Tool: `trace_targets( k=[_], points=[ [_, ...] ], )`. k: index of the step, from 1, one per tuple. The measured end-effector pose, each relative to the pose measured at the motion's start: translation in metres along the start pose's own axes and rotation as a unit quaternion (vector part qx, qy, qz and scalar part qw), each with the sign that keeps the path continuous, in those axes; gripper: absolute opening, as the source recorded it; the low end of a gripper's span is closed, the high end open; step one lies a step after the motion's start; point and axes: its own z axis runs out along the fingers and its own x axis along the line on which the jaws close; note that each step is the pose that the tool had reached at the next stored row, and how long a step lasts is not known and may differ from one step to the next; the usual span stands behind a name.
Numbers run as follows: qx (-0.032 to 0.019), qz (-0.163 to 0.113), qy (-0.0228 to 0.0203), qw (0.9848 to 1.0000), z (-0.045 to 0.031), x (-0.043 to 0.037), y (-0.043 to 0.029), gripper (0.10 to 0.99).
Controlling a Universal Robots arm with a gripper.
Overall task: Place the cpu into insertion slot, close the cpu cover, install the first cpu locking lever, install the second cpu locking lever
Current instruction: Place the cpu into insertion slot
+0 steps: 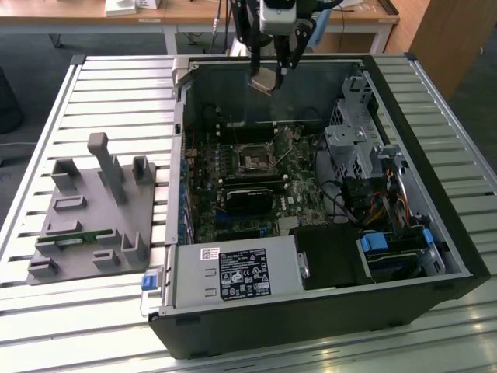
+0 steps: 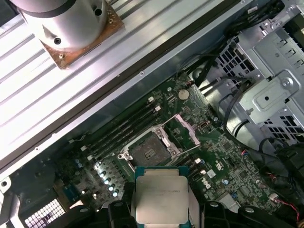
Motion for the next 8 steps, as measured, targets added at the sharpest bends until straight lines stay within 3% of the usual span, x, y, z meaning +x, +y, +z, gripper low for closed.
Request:
trace_targets(
  k=[8],
  points=[
    [-0.0007, 0.036, -0.0032, 0.9994, 0.0002, 0.0000, 0.0000, 0.529]
  ],
)
